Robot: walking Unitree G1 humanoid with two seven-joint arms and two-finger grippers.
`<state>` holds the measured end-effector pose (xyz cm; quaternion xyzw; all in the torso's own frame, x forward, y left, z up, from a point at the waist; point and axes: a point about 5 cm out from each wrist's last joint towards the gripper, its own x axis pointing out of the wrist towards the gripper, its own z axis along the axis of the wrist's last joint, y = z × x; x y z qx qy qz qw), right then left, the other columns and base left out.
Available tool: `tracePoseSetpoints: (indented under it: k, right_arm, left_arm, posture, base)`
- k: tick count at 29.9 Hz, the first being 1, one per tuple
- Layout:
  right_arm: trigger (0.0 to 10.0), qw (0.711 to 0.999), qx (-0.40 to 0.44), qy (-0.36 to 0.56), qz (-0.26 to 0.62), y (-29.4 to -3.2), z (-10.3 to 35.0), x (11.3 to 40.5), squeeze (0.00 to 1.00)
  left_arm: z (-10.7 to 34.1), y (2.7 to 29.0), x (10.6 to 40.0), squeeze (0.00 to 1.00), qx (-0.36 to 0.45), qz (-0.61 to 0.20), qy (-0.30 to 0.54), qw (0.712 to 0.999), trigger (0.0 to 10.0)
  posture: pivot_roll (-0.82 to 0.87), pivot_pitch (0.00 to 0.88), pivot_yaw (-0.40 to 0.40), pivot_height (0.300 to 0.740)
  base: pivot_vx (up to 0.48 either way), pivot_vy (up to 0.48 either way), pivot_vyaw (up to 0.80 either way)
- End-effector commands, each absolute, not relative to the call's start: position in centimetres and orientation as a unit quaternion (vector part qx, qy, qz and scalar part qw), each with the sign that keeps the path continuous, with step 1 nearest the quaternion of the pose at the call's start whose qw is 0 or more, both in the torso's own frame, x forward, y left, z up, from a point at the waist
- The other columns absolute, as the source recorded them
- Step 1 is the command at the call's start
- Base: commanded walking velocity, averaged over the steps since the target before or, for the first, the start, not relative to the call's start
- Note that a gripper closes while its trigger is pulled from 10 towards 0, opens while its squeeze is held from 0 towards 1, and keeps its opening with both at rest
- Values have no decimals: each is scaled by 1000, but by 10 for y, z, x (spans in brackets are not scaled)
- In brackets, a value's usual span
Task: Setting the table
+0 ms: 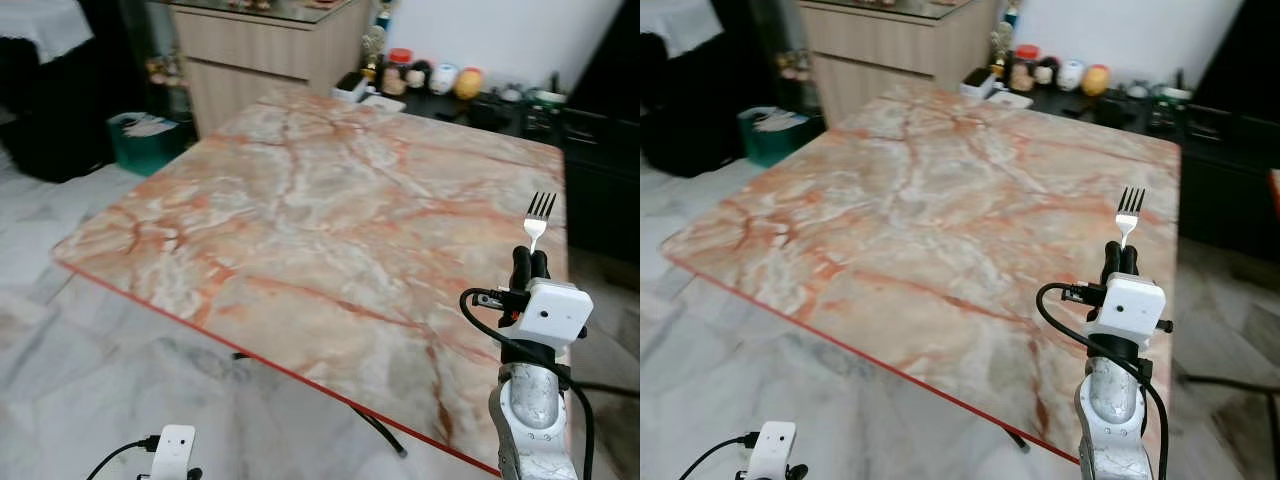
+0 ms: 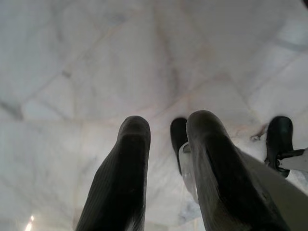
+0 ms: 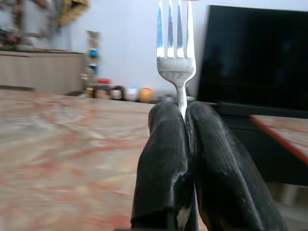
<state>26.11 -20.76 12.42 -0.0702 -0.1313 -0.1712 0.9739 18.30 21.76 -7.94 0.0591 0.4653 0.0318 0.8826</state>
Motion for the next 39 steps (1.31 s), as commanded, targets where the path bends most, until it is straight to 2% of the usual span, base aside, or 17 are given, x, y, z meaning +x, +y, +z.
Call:
tracePoseSetpoints:
  k: [1, 34, 39]
  right_arm:
    - [10000, 973, -66, -136, -173, -209, 128, 262, 0]
    - [10000, 976, -70, -149, -145, -203, 139, 280, 0]
    - [10000, 974, -70, -162, -141, -203, 141, 281, 0]
  left_arm:
    - [-81, 216, 181, 0, 55, 34, 468, 881, 10000]
    - [-80, 213, 183, 0, 44, 46, 459, 886, 10000]
    - [-80, 213, 184, 0, 44, 47, 459, 886, 10000]
  posture:
    - [78, 0, -61, 740]
    - [89, 0, -81, 740]
    - [91, 0, -83, 740]
  base:
    - [0, 0, -756]
    - [0, -24, -756]
    - [0, 0, -91]
